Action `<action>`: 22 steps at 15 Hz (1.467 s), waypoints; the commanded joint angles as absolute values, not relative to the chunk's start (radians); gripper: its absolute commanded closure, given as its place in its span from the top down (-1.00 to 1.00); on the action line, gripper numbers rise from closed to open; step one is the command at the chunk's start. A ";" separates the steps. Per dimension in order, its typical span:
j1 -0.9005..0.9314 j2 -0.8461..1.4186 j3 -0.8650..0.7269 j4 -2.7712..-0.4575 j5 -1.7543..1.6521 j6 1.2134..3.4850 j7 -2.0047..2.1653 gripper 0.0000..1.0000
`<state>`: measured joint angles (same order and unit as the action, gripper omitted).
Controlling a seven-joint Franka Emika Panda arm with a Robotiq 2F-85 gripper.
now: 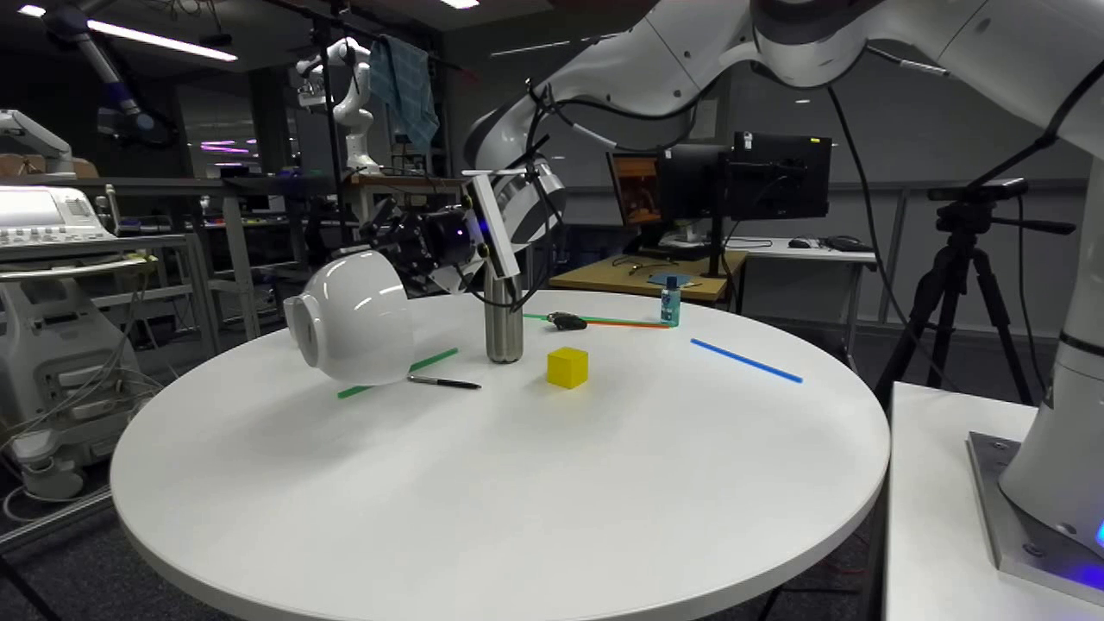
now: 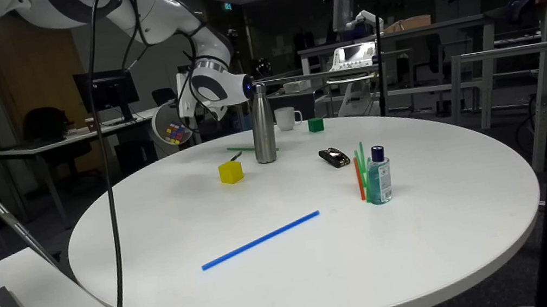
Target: Spill out the rubik's cube from the bowl to the table
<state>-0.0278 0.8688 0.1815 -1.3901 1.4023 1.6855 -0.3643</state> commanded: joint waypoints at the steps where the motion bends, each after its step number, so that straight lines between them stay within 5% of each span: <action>1: -0.036 0.889 0.176 -1.349 1.450 1.623 -0.367 -0.94; 22: 0.068 0.866 0.070 -1.338 1.236 1.730 -0.277 -0.94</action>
